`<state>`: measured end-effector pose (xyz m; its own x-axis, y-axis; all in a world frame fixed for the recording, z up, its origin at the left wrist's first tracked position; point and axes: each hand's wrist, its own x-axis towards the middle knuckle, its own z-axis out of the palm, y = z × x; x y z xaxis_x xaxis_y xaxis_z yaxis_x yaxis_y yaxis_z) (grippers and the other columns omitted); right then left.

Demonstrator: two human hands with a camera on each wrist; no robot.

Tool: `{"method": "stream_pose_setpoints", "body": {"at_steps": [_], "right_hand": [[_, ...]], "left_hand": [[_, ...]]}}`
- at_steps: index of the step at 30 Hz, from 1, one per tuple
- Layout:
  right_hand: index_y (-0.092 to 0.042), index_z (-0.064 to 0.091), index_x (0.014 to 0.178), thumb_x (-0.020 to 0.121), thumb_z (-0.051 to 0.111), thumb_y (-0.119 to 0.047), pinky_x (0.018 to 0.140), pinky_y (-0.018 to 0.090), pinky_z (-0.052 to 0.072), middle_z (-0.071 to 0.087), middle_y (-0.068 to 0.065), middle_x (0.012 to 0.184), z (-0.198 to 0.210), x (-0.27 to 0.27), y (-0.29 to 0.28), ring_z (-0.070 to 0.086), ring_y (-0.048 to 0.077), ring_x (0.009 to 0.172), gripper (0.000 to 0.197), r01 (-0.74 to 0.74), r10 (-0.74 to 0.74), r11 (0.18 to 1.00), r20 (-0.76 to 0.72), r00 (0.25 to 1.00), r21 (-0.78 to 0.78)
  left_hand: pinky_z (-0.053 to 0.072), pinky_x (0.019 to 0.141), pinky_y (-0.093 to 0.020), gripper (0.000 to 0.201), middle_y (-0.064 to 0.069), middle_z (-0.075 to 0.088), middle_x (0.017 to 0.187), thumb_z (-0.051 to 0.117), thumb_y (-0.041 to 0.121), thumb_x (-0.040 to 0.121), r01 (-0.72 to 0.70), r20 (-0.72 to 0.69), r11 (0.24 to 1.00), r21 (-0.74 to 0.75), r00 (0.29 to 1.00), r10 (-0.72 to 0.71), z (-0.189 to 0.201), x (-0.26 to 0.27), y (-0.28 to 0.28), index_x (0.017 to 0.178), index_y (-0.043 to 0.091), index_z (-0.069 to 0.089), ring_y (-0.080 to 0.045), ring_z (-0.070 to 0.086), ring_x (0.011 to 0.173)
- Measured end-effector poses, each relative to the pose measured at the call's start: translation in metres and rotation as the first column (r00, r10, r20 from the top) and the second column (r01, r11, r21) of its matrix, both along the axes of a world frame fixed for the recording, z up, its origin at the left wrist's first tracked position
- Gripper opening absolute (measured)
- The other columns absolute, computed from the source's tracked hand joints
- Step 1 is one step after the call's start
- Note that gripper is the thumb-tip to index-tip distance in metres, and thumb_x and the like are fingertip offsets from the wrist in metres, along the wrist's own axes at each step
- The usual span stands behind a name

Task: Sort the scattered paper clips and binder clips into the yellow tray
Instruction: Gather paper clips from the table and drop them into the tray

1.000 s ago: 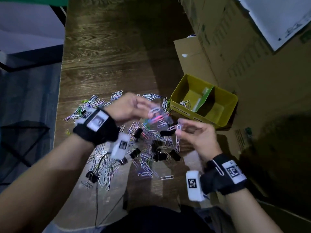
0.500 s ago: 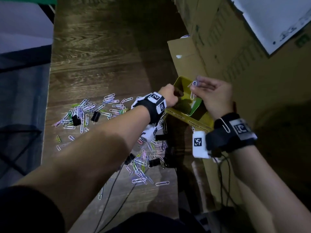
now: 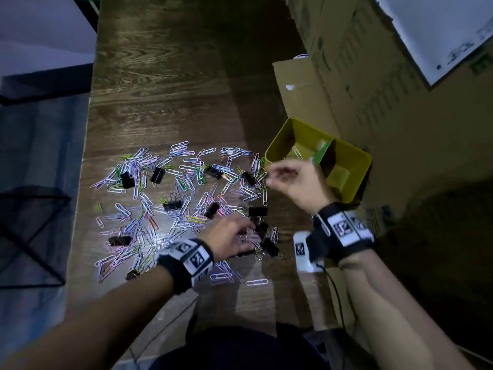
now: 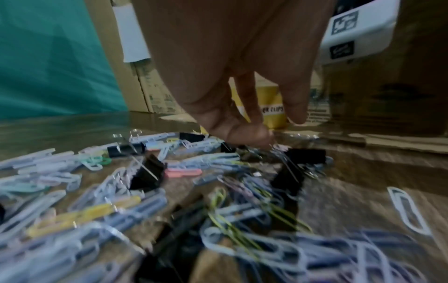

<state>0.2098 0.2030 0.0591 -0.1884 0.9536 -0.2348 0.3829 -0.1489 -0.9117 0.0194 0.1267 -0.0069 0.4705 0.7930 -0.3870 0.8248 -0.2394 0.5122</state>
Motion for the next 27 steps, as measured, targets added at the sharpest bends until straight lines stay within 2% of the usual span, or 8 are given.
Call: {"method": "stream_pose_setpoints", "body": {"at_steps": [3, 6, 10, 13, 16, 19, 23, 27], "right_hand": [[-0.019, 0.069, 0.089, 0.067, 0.082, -0.009, 0.068, 0.023, 0.046, 0.067, -0.002, 0.084, -0.024, 0.002, -0.038, 0.056, 0.010, 0.067, 0.028, -0.197, 0.251, 0.943, 0.188, 0.949, -0.267], [-0.023, 0.068, 0.093, 0.064, 0.085, -0.018, 0.070, 0.023, 0.048, 0.062, -0.012, 0.080, -0.044, 0.003, -0.067, 0.056, 0.004, 0.070, 0.034, -0.264, 0.429, 0.859, 0.334, 0.839, -0.438], [-0.038, 0.059, 0.107, 0.064, 0.081, -0.042, 0.094, 0.043, 0.046, 0.060, -0.006, 0.112, -0.068, -0.004, -0.092, 0.060, 0.015, 0.100, 0.049, -0.262, 0.484, 0.861, 0.546, 0.683, -0.436], [-0.040, 0.052, 0.117, 0.077, 0.068, -0.044, 0.095, 0.047, 0.039, 0.053, -0.005, 0.126, -0.072, -0.006, -0.103, 0.056, 0.019, 0.111, 0.044, -0.309, 0.465, 0.885, 0.650, 0.601, -0.348], [-0.037, 0.056, 0.118, 0.086, 0.056, -0.029, 0.090, 0.044, 0.043, 0.057, -0.004, 0.124, -0.072, -0.006, -0.108, 0.058, 0.021, 0.107, 0.033, -0.335, 0.414, 0.907, 0.678, 0.607, -0.253], [-0.033, 0.065, 0.107, 0.088, 0.051, -0.024, 0.085, 0.041, 0.051, 0.062, -0.004, 0.110, -0.068, 0.000, -0.106, 0.063, 0.022, 0.094, 0.025, -0.247, 0.305, 0.952, 0.633, 0.712, -0.181], [-0.027, 0.069, 0.104, 0.089, 0.057, -0.021, 0.073, 0.029, 0.054, 0.066, -0.001, 0.106, -0.054, 0.023, -0.094, 0.065, 0.018, 0.084, 0.020, -0.114, 0.091, 0.993, 0.641, 0.762, -0.005], [-0.020, 0.069, 0.105, 0.089, 0.056, -0.015, 0.076, 0.023, 0.047, 0.068, 0.003, 0.107, -0.054, 0.047, -0.070, 0.064, 0.020, 0.088, 0.021, 0.124, -0.082, 0.992, 0.670, 0.738, -0.016]], "left_hand": [[0.041, 0.089, -0.029, 0.035, -0.001, 0.059, 0.109, 0.065, 0.037, 0.081, -0.054, -0.020, 0.998, 0.040, 0.998, 0.055, -0.019, 0.006, -0.018, 0.111, 0.020, 0.059, -0.018, 0.053, 0.103], [0.035, 0.075, -0.022, 0.020, -0.005, 0.064, 0.100, 0.065, 0.022, 0.083, -0.087, 0.039, 0.996, -0.016, 0.995, 0.087, -0.026, 0.010, -0.024, 0.101, 0.013, 0.064, -0.020, 0.058, 0.096], [0.042, 0.069, -0.025, 0.005, 0.000, 0.063, 0.081, 0.069, 0.021, 0.080, -0.118, 0.089, 0.986, -0.120, 0.988, 0.129, -0.030, 0.000, -0.018, 0.082, 0.018, 0.066, -0.015, 0.057, 0.075], [0.043, 0.073, -0.026, 0.008, 0.004, 0.057, 0.082, 0.070, 0.022, 0.080, -0.146, 0.186, 0.989, -0.012, 0.972, 0.146, -0.024, -0.007, -0.005, 0.080, 0.018, 0.064, -0.013, 0.054, 0.076], [0.044, 0.084, -0.031, 0.009, 0.000, 0.063, 0.099, 0.063, 0.025, 0.085, 0.012, 0.110, 0.999, 0.043, 0.994, -0.017, -0.012, -0.001, 0.012, 0.086, 0.017, 0.059, -0.016, 0.055, 0.093], [0.050, 0.078, -0.036, 0.012, -0.002, 0.063, 0.100, 0.054, 0.029, 0.091, 0.118, 0.043, 0.992, -0.048, 0.992, -0.116, -0.008, 0.006, 0.026, 0.091, 0.018, 0.053, -0.019, 0.059, 0.089], [0.051, 0.067, -0.035, 0.007, -0.004, 0.062, 0.091, 0.045, 0.028, 0.095, 0.039, 0.086, 0.998, -0.054, 0.996, -0.034, -0.014, 0.013, 0.041, 0.094, 0.021, 0.045, -0.019, 0.059, 0.077], [0.050, 0.073, -0.035, 0.006, -0.002, 0.057, 0.091, 0.043, 0.022, 0.096, -0.059, 0.140, 0.998, -0.019, 0.988, 0.061, -0.017, 0.017, 0.055, 0.090, 0.021, 0.043, -0.019, 0.055, 0.080]]}}
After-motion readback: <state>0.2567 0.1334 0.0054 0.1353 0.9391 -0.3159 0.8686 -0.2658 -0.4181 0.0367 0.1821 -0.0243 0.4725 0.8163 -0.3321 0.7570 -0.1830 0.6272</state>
